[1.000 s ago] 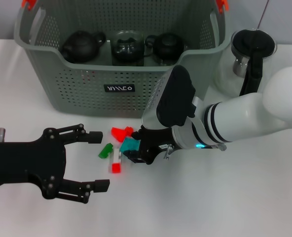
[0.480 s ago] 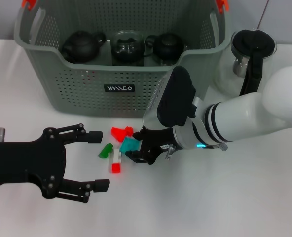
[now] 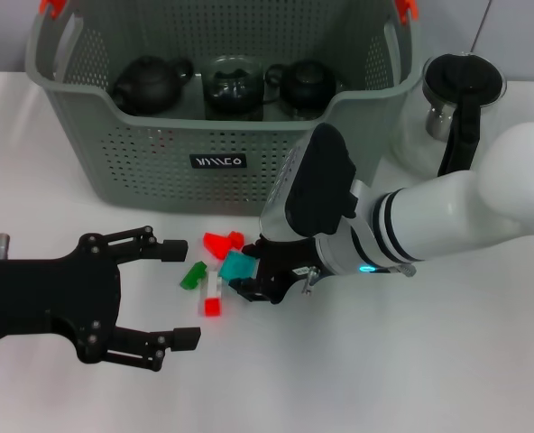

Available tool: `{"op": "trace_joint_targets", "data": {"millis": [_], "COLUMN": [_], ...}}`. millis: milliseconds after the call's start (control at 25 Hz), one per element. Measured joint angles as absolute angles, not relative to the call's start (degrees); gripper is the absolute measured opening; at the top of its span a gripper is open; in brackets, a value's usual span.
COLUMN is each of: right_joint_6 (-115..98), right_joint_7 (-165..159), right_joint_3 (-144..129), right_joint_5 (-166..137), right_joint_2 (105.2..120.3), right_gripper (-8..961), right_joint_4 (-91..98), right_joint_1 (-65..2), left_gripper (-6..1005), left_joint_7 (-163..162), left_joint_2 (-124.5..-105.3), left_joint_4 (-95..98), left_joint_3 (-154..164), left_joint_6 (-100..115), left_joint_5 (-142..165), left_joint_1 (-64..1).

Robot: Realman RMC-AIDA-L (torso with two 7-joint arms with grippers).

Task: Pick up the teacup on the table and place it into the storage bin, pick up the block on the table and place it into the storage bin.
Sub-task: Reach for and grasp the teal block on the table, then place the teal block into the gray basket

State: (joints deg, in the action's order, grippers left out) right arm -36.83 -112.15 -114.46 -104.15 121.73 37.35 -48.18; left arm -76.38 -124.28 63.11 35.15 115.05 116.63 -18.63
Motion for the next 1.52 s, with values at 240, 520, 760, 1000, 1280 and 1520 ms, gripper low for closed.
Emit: {"op": "trace_joint_targets", "data": {"millis": [240,520,760,1000,1280,1520], "right_joint_6": [-36.9,-36.9,-37.8,-45.6,-59.8,-76.7], "right_joint_7": [-112.1,-112.4,-112.6,-111.6,-110.5,-110.6], "right_joint_3": [-114.6,-114.6,-114.1,-107.7,-93.6,-80.2], "right_joint_5": [-103.7,-103.4,-103.0,-103.9,-110.7,-111.8], "right_joint_2": [121.73,121.64,121.09,119.83,119.45,119.46], "right_gripper": [511,453,425,424,423,424], "right_joint_4": [37.3,37.5,38.2,41.4,50.3,59.0], "right_joint_1": [-48.3,-48.3,-48.2,-46.0,-40.7,-38.3], "left_gripper": [950,950,949,949,949,949], "left_joint_7": [-76.4,-76.4,-76.5,-76.8,-76.9,-77.0], "left_joint_2": [-124.28,-124.28,-124.28,-124.22,-124.19,-124.18], "left_joint_4": [63.1,63.1,63.1,63.1,63.1,63.1], "left_joint_3": [35.2,35.1,35.1,34.8,34.7,34.5], "left_joint_6": [115.0,115.0,115.1,115.4,115.4,115.4], "left_joint_5": [116.6,116.6,116.6,116.6,116.6,116.6], "left_joint_1": [-18.7,-18.7,-18.7,-18.7,-18.7,-18.6]}}
